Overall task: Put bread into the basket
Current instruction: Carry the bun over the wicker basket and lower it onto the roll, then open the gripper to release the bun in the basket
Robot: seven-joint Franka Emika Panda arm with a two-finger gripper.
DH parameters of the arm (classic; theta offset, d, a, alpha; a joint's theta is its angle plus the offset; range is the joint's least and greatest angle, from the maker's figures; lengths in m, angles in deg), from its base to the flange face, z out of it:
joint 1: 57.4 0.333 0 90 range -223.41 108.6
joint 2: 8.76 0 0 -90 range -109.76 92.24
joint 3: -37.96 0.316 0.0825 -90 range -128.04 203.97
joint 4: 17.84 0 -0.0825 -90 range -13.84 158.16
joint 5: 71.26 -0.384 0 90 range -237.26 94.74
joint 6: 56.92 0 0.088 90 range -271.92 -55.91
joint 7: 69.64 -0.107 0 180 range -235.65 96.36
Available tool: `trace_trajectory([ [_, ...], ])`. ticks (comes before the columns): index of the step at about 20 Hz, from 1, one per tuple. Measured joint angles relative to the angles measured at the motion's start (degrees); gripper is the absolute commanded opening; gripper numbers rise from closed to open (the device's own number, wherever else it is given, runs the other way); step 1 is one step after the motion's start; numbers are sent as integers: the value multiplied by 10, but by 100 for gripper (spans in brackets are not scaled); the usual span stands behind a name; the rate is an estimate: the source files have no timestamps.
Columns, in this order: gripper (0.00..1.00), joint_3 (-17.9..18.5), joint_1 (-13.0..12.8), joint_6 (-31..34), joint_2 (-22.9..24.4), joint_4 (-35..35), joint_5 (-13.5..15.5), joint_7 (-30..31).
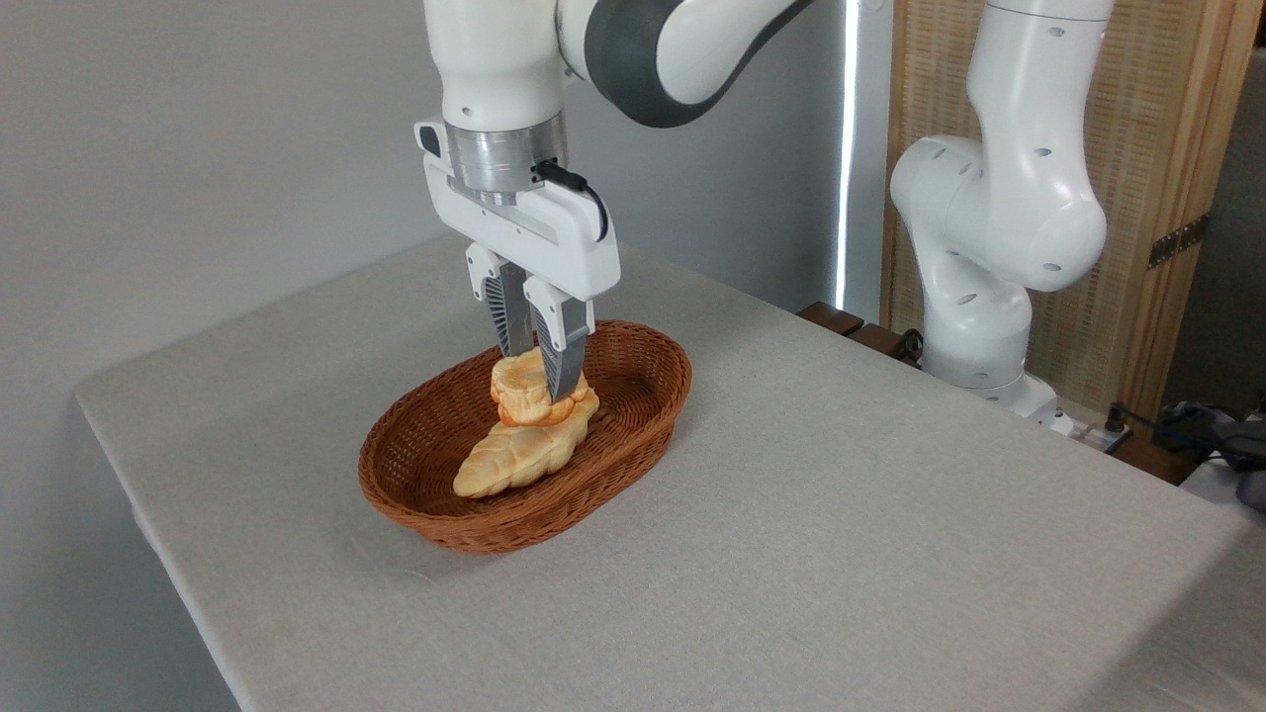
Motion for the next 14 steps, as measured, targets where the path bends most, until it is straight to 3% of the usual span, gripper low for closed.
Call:
trace_trajectory([
  [2,61,0,-9,0,-4,0,0,0],
  [4,71,0,-19,0,-9,0,0,0],
  [8,75,0,-26,0,-21,0,0,0],
  [10,85,0,-26,0,-23,0,0,0],
  [11,96,0,-26,0,-24,0,0,0],
  [14,100,0,-26,0,-24,0,0,0],
])
